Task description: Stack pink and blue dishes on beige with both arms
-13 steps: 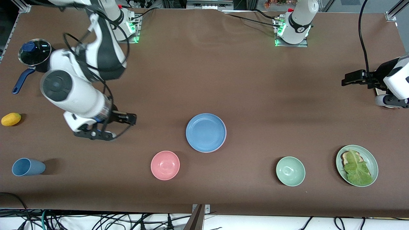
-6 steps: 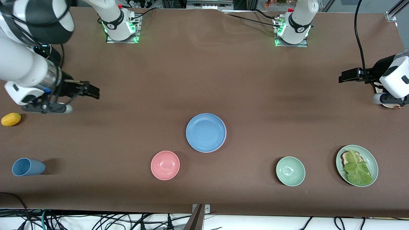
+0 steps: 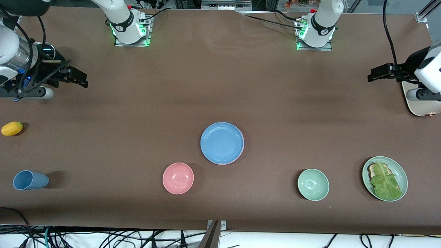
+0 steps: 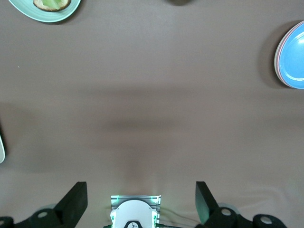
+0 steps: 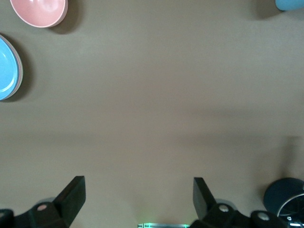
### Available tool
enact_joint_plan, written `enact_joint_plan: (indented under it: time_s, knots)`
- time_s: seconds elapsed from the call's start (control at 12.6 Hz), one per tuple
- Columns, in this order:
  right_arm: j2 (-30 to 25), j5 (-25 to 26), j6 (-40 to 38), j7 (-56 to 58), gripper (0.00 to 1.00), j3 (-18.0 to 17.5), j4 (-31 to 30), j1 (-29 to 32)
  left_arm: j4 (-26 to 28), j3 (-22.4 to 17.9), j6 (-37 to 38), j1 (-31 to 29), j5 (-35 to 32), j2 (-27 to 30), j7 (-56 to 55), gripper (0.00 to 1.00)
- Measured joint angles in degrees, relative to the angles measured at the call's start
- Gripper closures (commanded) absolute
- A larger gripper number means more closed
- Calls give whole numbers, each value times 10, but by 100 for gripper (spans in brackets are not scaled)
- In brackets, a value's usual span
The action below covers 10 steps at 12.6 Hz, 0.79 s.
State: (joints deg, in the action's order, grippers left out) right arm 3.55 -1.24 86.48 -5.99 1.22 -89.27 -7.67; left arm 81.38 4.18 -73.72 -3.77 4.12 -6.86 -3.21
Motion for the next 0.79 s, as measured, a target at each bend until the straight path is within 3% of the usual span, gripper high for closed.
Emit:
enact_joint_plan:
  time_s: [0.4, 0.79]
  knots:
    - [0, 0, 0, 0, 0, -5, 4, 0, 58, 7, -35, 4, 0, 47, 0, 0]
    - [0, 0, -4, 0, 0, -5, 10, 0, 63, 3, -48, 0, 0, 25, 0, 0]
